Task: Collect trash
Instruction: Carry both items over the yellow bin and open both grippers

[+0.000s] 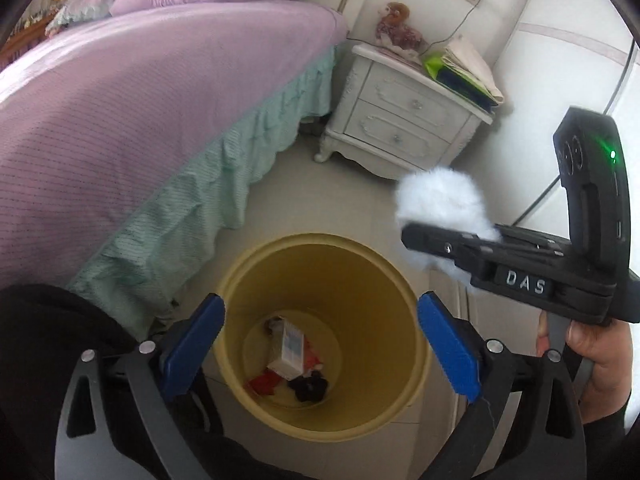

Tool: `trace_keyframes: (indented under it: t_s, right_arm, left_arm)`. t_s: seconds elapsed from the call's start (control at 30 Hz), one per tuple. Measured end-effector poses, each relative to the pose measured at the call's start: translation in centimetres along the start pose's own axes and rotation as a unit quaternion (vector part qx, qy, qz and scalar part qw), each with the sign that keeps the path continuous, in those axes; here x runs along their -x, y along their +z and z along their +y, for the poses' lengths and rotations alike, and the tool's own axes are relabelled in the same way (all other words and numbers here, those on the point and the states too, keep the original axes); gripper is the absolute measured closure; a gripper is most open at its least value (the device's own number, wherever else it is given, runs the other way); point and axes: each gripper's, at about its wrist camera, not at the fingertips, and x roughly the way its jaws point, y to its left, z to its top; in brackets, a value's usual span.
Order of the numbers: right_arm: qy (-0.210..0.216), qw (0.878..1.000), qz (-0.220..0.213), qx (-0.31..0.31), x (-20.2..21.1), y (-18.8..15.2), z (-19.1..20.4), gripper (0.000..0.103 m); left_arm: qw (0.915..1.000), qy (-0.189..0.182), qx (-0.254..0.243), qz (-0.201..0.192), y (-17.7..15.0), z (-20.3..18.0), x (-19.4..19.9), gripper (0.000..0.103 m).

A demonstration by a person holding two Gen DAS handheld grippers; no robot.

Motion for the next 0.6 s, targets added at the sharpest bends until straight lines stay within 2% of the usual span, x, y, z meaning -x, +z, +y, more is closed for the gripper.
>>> trace_keyframes:
  t_s: [0.13, 0.2, 0.27, 0.33, 0.6]
  right_arm:
    - [0.003, 1.000, 0.016, 0.010, -0.6, -0.4, 0.6, 0.067]
    - [-0.001, 1.000, 0.027, 0.017, -0.9, -0.6, 0.9, 0.061]
    - [-0.008, 0.999, 0.042, 0.025, -1.3, -0.7, 1.3, 0.039]
    - [-0.023, 0.998, 0.050, 0.031, -1.5, -0.9, 1.5, 0.031]
    - [-0.019, 0.998, 0.041, 0.037, -0.8, -0.7, 1.7, 0.031]
  left_arm:
    - [0.9996, 0.025, 0.010, -0.004, 0.1, 1.4, 1.2, 0.006]
    - [0.9994, 0.028, 0.019, -0.008, 0.1, 2.0, 1.7, 0.006]
    - [0.9991, 0.033, 0.024, -0.008, 0.1, 2.4, 2.0, 0.006]
    - [0.9991, 0.035, 0.023, -0.008, 0.1, 2.6, 2.1, 0.006]
    - [0.9991, 0.039, 0.010, -0.013, 0.1, 2.0, 2.6, 0.006]
